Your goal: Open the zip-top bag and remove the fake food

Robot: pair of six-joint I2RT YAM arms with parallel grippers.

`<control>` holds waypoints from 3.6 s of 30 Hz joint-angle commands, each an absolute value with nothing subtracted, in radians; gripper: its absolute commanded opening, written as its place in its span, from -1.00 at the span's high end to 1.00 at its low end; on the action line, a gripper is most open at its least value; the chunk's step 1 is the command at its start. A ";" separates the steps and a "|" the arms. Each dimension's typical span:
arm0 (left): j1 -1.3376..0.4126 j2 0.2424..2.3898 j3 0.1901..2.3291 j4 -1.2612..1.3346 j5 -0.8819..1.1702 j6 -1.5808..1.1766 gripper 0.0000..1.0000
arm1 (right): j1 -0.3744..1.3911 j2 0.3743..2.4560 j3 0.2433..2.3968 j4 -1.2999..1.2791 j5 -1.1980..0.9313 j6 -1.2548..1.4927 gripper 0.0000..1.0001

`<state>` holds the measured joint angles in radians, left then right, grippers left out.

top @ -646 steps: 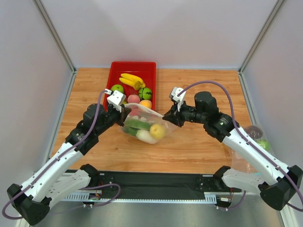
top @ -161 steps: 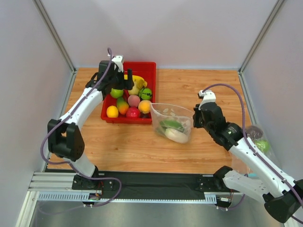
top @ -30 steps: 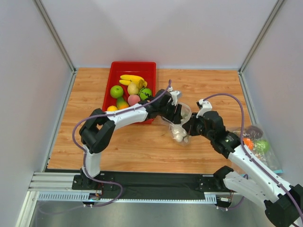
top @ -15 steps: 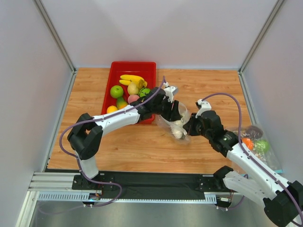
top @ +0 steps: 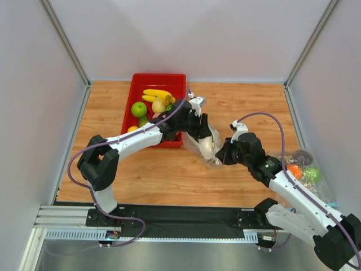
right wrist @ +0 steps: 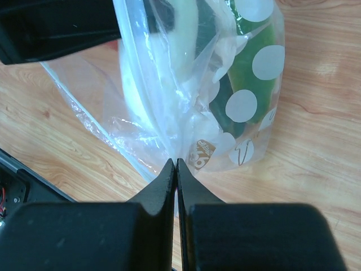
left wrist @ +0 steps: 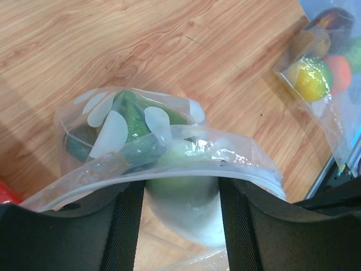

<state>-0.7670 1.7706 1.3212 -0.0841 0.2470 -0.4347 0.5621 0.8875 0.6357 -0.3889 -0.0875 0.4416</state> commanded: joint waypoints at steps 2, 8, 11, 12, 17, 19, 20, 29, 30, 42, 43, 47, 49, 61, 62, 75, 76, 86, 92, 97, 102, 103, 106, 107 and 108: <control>-0.733 1.672 1.351 -0.018 0.279 -0.454 0.34 | 0.563 0.919 0.632 -0.422 -0.074 0.431 0.99; -0.709 1.635 1.341 -0.005 0.301 -0.476 0.34 | 0.563 0.965 0.638 -0.402 -0.106 0.425 0.99; -0.700 1.635 1.332 0.029 0.333 -0.497 0.34 | 0.564 0.971 0.641 -0.400 -0.109 0.425 0.99; -0.698 1.635 1.328 0.037 0.339 -0.503 0.35 | 0.566 0.973 0.644 -0.400 -0.112 0.422 0.99; -0.696 1.644 1.318 0.060 0.351 -0.514 0.35 | 0.577 0.977 0.644 -0.391 -0.124 0.422 0.99; -0.696 1.663 1.347 0.016 0.391 -0.502 0.34 | 0.575 0.986 0.644 -0.391 -0.121 0.423 0.99; -0.698 1.673 1.359 0.005 0.408 -0.497 0.33 | 0.577 0.989 0.644 -0.388 -0.118 0.423 0.99; -0.831 1.498 1.244 -0.083 0.171 -0.384 0.32 | 0.577 1.020 0.647 -0.364 -0.124 0.428 0.99; -0.860 1.476 1.227 -0.066 0.097 -0.361 0.31 | 0.575 1.025 0.647 -0.364 -0.127 0.426 0.99; -0.902 1.604 1.253 -0.222 -0.011 -0.365 0.26 | 0.578 0.983 0.643 -0.373 -0.129 0.440 0.99; -0.902 1.618 1.275 -0.232 -0.011 -0.370 0.26 | 0.578 0.980 0.641 -0.374 -0.132 0.440 0.99; -0.902 1.681 1.304 -0.262 -0.037 -0.379 0.26 | 0.577 0.966 0.630 -0.373 -0.130 0.440 0.99; -0.902 1.719 1.315 -0.262 -0.067 -0.379 0.26 | 0.578 0.972 0.621 -0.362 -0.129 0.443 0.99; -0.888 1.870 1.394 -0.333 -0.213 -0.423 0.00 | 0.592 0.966 0.588 -0.331 -0.144 0.449 0.99; -0.885 1.879 1.391 -0.324 -0.215 -0.429 -0.04 | 0.592 0.966 0.588 -0.331 -0.149 0.449 0.99; -0.856 1.979 1.368 -0.183 -0.074 -0.525 -0.68 | 0.598 0.960 0.580 -0.316 -0.169 0.446 0.99; -0.850 1.993 1.367 -0.178 -0.063 -0.529 -0.68 | 0.598 0.959 0.578 -0.316 -0.170 0.449 0.99; -0.847 1.954 1.324 -0.100 0.026 -0.497 0.17 | 0.601 0.962 0.595 -0.351 -0.111 0.439 0.99; -0.845 1.809 1.226 -0.041 0.109 -0.370 0.22 | 0.598 0.939 0.690 -0.446 -0.011 0.393 0.61; -0.835 1.749 1.151 -0.014 0.204 -0.284 0.24 | 0.566 0.884 0.770 -0.477 -0.002 0.325 -0.12; -0.830 1.732 1.120 0.028 0.307 -0.233 0.26 | 0.500 0.913 0.790 -0.407 -0.047 0.298 -0.27; -0.828 1.729 1.114 0.031 0.314 -0.230 0.26 | 0.468 0.916 0.785 -0.390 -0.078 0.298 -0.28; -0.825 1.711 1.089 0.061 0.359 -0.213 0.26 | 0.434 0.928 0.773 -0.321 -0.172 0.293 -0.31; -0.824 1.704 1.083 0.086 0.394 -0.209 0.26 | 0.417 0.952 0.769 -0.305 -0.207 0.281 -0.31; -0.824 1.701 1.071 0.097 0.409 -0.204 0.26 | 0.411 0.968 0.769 -0.299 -0.224 0.273 -0.32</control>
